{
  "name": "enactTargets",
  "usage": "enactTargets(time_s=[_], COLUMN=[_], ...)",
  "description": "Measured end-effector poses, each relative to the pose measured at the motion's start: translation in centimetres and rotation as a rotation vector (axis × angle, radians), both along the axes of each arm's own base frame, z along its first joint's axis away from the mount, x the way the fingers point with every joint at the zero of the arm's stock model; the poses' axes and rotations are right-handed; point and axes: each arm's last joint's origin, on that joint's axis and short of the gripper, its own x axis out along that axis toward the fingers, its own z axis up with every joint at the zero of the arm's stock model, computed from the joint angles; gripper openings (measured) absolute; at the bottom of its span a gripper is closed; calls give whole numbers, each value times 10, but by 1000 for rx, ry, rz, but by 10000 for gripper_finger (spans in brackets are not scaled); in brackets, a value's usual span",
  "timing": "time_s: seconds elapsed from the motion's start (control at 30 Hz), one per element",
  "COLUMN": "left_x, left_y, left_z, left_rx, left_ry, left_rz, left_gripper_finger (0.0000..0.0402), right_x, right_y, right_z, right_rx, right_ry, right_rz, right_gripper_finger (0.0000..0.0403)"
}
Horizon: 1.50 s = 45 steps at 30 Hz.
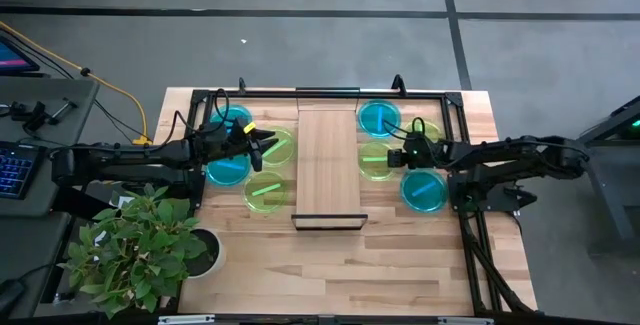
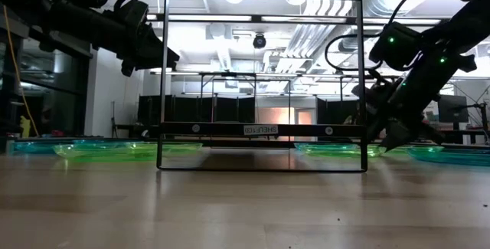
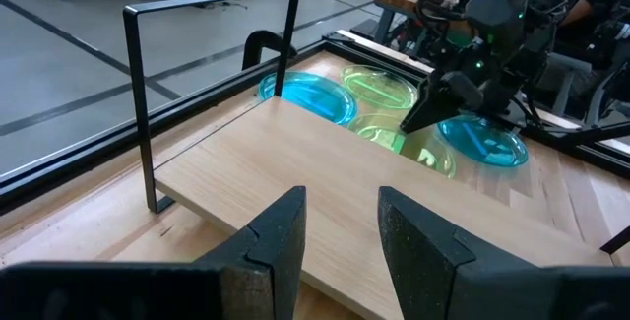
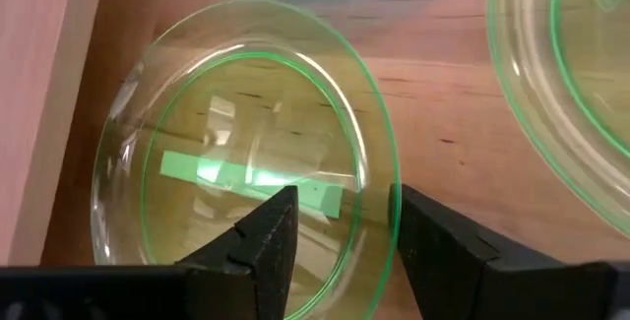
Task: Place and stack plates onto a shelf
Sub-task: Put the middle green plate on the shelf
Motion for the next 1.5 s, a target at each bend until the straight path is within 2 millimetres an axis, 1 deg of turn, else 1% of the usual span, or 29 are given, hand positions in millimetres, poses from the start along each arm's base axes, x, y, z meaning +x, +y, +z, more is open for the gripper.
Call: enactTargets(time_s=[0.1, 0.13, 0.23, 0.27, 0.37, 0.43, 0.5, 0.6, 0.9, 1.27, 1.4, 1.5], left_x=[0, 0, 0, 0, 0, 0, 0, 0, 0, 0, 0, 0], left_y=[0, 0, 0, 0, 0, 0, 0, 0, 0, 0, 0, 0], left_z=[0, 0, 0, 0, 0, 0, 0, 0, 0, 0, 0, 0], left_rx=[0, 0, 0, 0, 0, 1, 6, 7, 7, 7, 7, 7], left_ry=[0, 0, 0, 0, 1, 1, 4, 4, 4, 4, 3, 3], left_rz=[0, 0, 0, 0, 0, 0, -1, -2, -2, -2, -2, -2], left_gripper_finger=[118, 118, 118, 118, 118, 118, 118, 118, 118, 118, 118, 118], right_x=[0, -1, -2, -2, -2, -3, -3, -9, -27, -42, -45, -44], right_y=[0, 0, 0, 0, -1, -1, -2, -3, -3, -5, -5, -3], right_z=[-1, -1, -2, -2, -2, -1, 1, 6, 25, 49, 47, 44], right_rx=[-7, -14, -37, -41, -44, -54, -63, -72, -108, -231, -204, -167], right_ry=[9, 17, 41, 43, 48, 47, 37, 40, 7, -102, -84, -69], right_rz=[-3, 6, 22, 21, 21, 33, 41, 44, 8, -57, -68, -47], right_gripper_finger=[122, 103, 26, 14, 15, 5, 4, 1, 0, 0, 0, 0])
